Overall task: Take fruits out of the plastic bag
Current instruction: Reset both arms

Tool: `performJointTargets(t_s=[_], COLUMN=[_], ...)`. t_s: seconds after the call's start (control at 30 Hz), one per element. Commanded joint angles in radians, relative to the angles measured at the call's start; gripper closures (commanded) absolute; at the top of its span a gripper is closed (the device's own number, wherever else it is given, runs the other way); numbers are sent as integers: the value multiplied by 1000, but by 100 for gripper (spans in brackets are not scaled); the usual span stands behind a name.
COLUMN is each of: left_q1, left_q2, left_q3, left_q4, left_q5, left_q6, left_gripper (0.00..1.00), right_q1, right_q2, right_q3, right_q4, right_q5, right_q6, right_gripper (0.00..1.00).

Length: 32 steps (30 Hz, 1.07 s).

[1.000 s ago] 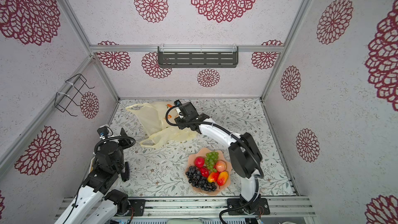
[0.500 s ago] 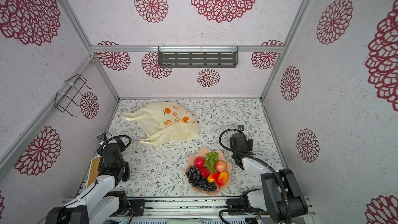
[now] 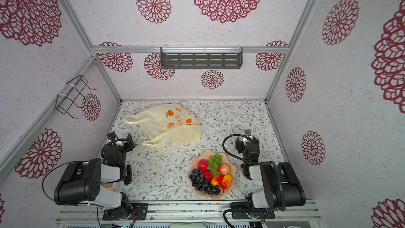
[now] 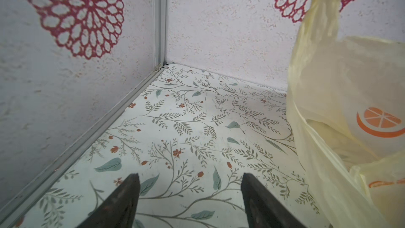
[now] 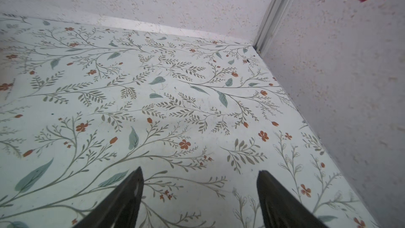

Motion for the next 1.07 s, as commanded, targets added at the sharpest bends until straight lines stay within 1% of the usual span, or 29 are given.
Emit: performJointTargets(t_s=[0.0,0.07,0.1,0.13,0.17,0.2,0.23,0.27,0.3,0.57,0.6,0.67,0.7,0.8,1.03], left_q1=[-5,-15,-25,-33,-35,-40,-60,-74,-81,-87,-86,-86,-86,-89,-105], left_q2=[38,10,-1,-7,-6,-9,-9,-1,5,4,4,3,3,3,0], left_q3=[16,46,76,112,148,189,203,206,209,215,215,215,215,213,206], left_q4=[165,65,-5,-77,-144,-233,-264,-253,-248,-266,-264,-262,-264,-261,-244], left_q5=[54,-10,-67,-103,-125,-163,-204,-229,-242,-255,-256,-256,-256,-256,-274], left_q6=[31,23,17,13,9,-9,0,18,28,27,27,27,27,29,47], left_gripper=[21,19,15,10,7,3,2,3,3,3,3,3,3,3,3], right_q1=[-64,-67,-67,-67,-67,-52,-48,-48,-48,-35,-35,-35,-38,-54,-51], right_q2=[118,63,98,75,73,87,76,85,80,78,83,82,83,85,82], right_q3=[-66,-44,-23,8,42,36,44,39,37,-3,1,47,59,60,53], right_q4=[399,260,283,185,114,150,115,145,132,210,209,115,99,99,107], right_q5=[-139,-84,-70,-45,-5,23,37,35,36,-6,-17,-19,-31,-57,-50], right_q6=[79,92,107,116,131,121,121,121,120,85,81,83,85,97,90], right_gripper=[15,14,13,12,10,3,1,1,1,1,1,1,1,1,1])
